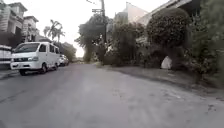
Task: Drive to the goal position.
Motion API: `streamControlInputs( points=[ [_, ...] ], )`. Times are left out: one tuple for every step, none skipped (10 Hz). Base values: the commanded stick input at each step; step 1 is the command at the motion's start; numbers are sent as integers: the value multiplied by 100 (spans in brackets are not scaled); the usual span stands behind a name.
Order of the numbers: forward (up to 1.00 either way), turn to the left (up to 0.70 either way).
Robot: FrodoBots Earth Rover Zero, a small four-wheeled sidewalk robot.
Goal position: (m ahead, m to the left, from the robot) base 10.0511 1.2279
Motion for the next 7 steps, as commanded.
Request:
streamControlInputs(
  points=[
    [85, 0],
    [85, 0],
    [85, 0],
    [85, 0],
    [85, 0],
    [85, 0],
    [85, 0]
  ],
)
